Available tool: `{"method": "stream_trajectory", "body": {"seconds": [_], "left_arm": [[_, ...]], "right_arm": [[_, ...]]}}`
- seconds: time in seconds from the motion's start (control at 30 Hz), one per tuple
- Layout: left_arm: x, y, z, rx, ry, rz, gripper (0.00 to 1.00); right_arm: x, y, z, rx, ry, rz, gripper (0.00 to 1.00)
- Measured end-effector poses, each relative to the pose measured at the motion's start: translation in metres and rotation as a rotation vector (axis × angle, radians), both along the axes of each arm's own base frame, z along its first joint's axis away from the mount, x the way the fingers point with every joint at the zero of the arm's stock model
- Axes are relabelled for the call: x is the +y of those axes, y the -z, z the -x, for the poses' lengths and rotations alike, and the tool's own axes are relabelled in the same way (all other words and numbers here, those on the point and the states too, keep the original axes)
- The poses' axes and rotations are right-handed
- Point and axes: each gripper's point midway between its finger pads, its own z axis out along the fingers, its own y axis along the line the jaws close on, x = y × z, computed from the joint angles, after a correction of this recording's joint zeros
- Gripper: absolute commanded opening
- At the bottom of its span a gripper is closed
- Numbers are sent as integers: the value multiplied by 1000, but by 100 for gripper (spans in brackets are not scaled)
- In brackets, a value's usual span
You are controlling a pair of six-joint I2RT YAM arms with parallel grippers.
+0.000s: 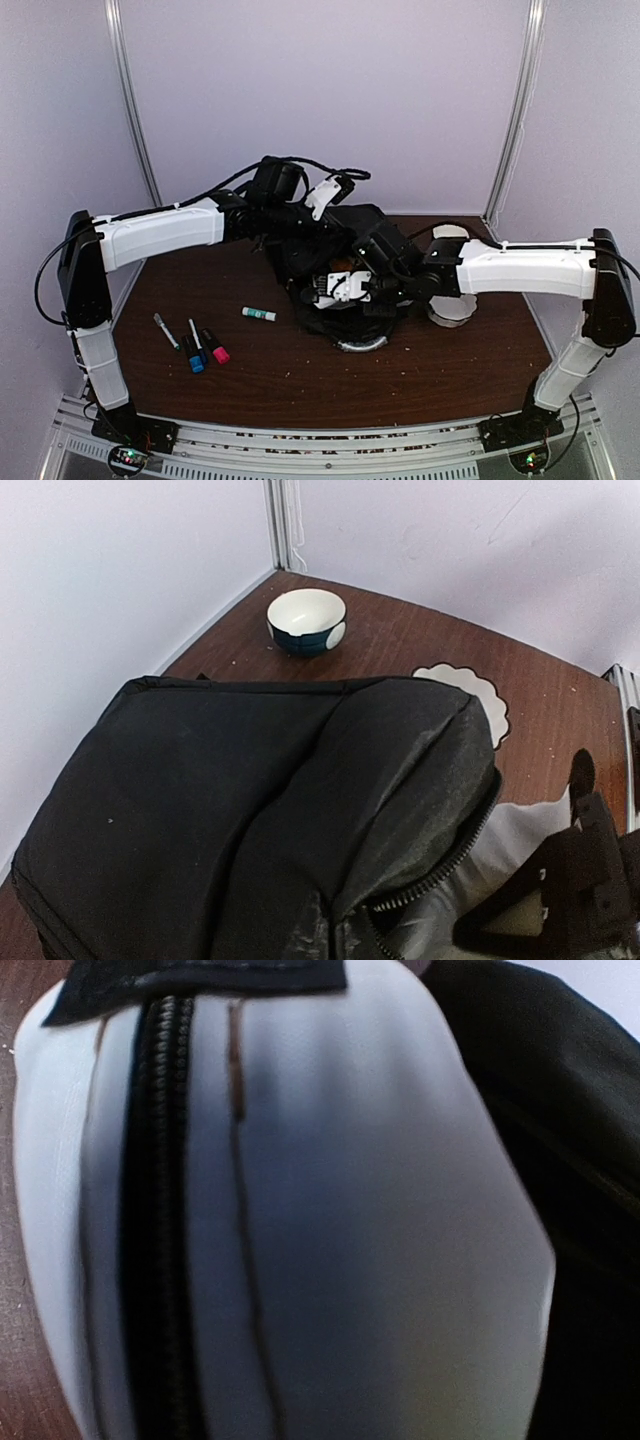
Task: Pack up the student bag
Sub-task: Place the files in the largest pocket of the bag.
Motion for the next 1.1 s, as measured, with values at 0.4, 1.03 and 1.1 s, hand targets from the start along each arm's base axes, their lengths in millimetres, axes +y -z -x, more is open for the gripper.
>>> {"method": "stream_trajectory", "body": {"seconds": [0.4,1.03,1.1], "left_arm": [[-1,-1,2,12,20,11,0],[-2,-9,3,13,43,34,0],[-1,-10,3,13,43,35,0]], "right_arm": [[25,21,-45,-283,9,103,9],[25,42,-126,-529,58,139,9],[24,46,-133,-543,66,140,6]]}}
